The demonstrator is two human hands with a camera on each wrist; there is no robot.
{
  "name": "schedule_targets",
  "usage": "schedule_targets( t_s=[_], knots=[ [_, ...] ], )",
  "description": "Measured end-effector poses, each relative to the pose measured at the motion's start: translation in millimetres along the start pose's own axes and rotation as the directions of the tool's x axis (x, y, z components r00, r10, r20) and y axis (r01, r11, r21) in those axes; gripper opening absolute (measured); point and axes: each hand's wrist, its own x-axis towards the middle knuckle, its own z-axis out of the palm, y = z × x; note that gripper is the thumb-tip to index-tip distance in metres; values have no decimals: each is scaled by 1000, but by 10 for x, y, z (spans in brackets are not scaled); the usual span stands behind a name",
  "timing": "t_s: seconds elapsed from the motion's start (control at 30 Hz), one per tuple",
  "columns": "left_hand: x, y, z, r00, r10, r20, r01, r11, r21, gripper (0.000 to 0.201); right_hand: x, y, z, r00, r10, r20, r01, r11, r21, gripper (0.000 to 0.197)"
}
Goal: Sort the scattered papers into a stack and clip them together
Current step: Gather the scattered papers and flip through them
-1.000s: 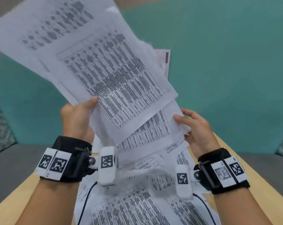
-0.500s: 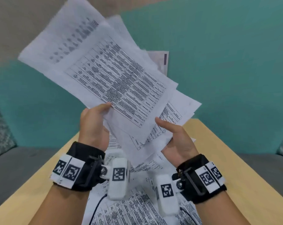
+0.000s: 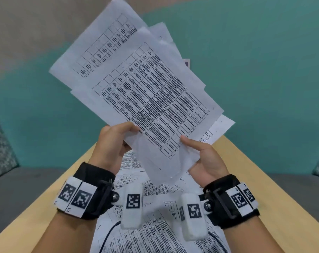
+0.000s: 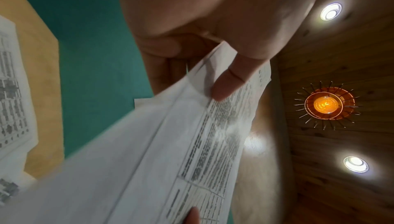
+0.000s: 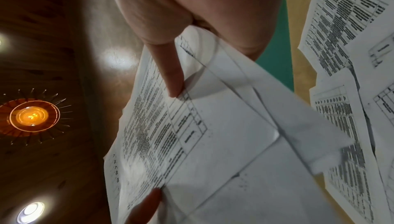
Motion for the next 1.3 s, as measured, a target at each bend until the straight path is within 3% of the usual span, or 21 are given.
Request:
schedule_targets(
  t_s=[0.13,0.2,0.33,0.47,0.57,0.7,0.77,0.9,1.1,1.3],
  knots=[
    [58,85,-117,996,62,-63,-69,993,-100,6,47,-34,-104,987,-126,-97,118,989,-87,47],
    [109,148,-234,988,95,-119,-115,978,-173,9,59,-100,-193,966,-201,-159,178,972,-151,55],
    [147,220,-414,980,149,-135,-170,973,-154,27,2,-281,-331,924,-323,-206,263,926,-272,29],
    [187,123,-499,993,118,-9,-116,988,98,39,7,-359,-528,886,-411,-214,310,869,-385,31],
    [249,-117,-518,1000,26,18,-29,964,265,38,52,-345,-659,856,-454,-249,315,838,-446,41],
    [286,-432,-548,989,-142,52,122,952,283,35,87,-323,-739,851,-471,-233,317,814,-487,32],
    [288,-495,-569,985,-170,41,156,957,244,29,116,-297,-783,856,-465,-226,312,813,-492,31],
    [293,-518,-624,993,-122,0,118,961,249,23,152,-263,-849,865,-448,-227,286,810,-511,31],
    [324,-520,-588,995,-99,21,84,918,387,42,174,-245,-862,857,-466,-219,313,809,-498,29],
    [284,-543,-490,996,-94,-12,91,915,393,28,193,-197,-908,886,-408,-218,242,810,-535,28]
  ],
)
